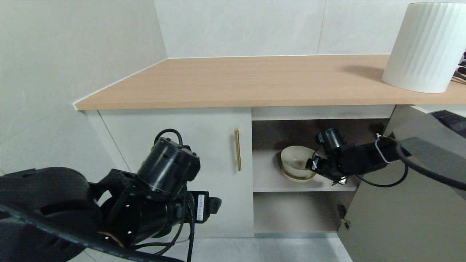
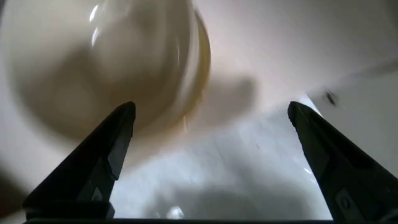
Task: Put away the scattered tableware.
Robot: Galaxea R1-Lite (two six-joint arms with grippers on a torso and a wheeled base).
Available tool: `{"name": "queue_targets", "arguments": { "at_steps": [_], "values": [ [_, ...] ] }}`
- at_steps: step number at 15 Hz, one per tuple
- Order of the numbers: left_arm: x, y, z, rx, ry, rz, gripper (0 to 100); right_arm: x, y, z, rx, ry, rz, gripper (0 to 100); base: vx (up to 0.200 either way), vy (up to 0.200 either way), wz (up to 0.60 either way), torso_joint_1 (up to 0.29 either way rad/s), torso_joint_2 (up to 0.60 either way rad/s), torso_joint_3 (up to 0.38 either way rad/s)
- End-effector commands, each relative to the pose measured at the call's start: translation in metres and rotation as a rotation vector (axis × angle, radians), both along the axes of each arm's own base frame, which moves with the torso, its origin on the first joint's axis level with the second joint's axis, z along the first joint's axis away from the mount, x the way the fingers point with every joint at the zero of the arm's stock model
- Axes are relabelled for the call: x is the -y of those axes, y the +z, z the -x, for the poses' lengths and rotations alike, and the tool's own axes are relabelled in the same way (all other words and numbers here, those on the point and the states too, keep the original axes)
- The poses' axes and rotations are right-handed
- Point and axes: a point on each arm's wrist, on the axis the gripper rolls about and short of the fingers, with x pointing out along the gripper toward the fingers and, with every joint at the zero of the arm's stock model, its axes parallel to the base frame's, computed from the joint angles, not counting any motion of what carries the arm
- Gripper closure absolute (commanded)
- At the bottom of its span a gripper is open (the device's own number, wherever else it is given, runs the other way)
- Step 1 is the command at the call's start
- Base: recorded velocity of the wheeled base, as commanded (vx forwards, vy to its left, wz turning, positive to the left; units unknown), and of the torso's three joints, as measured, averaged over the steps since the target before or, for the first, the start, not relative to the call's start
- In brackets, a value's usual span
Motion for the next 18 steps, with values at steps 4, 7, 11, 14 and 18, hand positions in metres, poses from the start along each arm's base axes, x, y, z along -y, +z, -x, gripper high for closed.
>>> {"name": "queue_targets", "arguments": {
  "at_steps": [4, 7, 11, 14, 18],
  "values": [
    [-0.049, 0.041, 0.035, 0.138, -0.002, 0.067, 0, 0.019, 0.112, 0.145, 0.138, 0.289, -0.035, 0, 0.0, 0.0, 0.0, 0.0, 0.0, 0.0],
    [-0.062, 0.037, 0.035, 0.127, 0.024, 0.06, 0, 0.014, 0.125, 0.203, 0.148, 0.448, -0.005, 0, 0.0, 0.0, 0.0, 0.0, 0.0, 0.0],
    [-0.068, 0.04, 0.038, 0.147, 0.033, 0.059, 0, 0.022, 0.12, 0.239, 0.122, 0.5, 0.004, 0, 0.0, 0.0, 0.0, 0.0, 0.0, 0.0],
    [-0.066, 0.034, 0.035, 0.126, 0.019, 0.029, 0, 0.022, 0.119, 0.24, 0.122, 0.501, 0.015, 0, 0.0, 0.0, 0.0, 0.0, 0.0, 0.0],
    [-0.064, 0.033, 0.035, 0.125, 0.012, 0.027, 0, 0.021, 0.117, 0.242, 0.11, 0.512, 0.02, 0, -0.1, 0.0, 0.0, 0.0, 0.0, -0.002]
  ]
}}
